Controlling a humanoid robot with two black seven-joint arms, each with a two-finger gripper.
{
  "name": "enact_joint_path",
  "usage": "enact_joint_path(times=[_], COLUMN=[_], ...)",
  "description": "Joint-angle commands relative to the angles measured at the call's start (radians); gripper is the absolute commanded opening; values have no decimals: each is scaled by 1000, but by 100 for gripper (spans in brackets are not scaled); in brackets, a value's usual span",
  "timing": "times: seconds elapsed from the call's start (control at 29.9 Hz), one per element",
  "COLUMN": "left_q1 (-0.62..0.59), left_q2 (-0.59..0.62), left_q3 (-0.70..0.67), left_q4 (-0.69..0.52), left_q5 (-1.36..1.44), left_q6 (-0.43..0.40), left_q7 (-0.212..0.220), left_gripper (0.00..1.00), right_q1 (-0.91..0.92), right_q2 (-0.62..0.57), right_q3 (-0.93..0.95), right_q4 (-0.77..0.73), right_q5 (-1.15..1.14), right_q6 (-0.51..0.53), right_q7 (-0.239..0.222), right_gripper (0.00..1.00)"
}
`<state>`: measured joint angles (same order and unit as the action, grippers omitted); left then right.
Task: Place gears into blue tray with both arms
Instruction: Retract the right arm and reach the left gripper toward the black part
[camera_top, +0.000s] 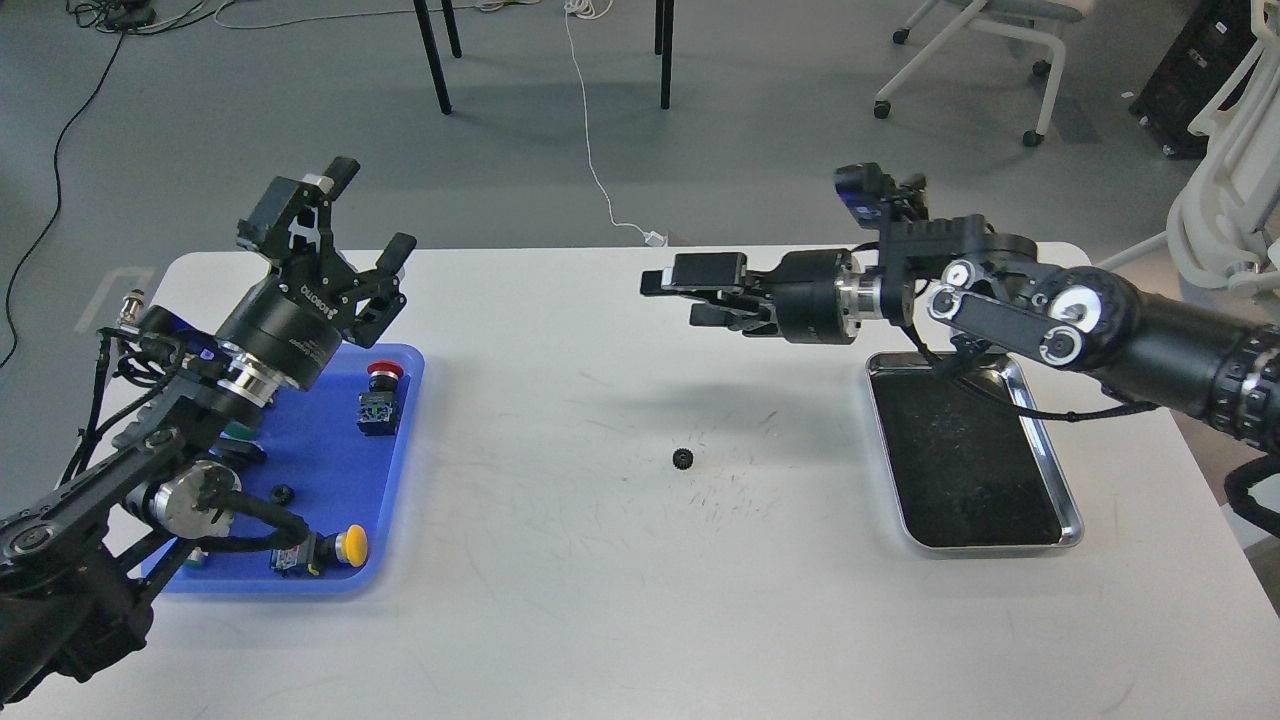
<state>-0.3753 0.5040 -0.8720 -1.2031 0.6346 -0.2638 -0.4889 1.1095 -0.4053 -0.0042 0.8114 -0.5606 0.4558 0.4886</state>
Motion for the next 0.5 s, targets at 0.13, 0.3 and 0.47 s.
enact_joint_path(times=[0.13,0.3,0.47], left_q1=[-20,-155,-370], left_q2=[-13,-15,-41], left_q3=[47,189,473], left_q4=[-18,-19,16], left_q5=[377,707,1078], left_q6=[-20,-20,-8], left_q7=[0,0,0], left_gripper=[98,98,98], right_q1=[-405,-634,-805], right_q2=[-156,-161,-150], right_q3=[462,705,843], right_q4=[19,48,104], right_q5=[224,332,376], right_q6=[4,33,33], right_q7=[0,0,0], right_gripper=[96,96,97])
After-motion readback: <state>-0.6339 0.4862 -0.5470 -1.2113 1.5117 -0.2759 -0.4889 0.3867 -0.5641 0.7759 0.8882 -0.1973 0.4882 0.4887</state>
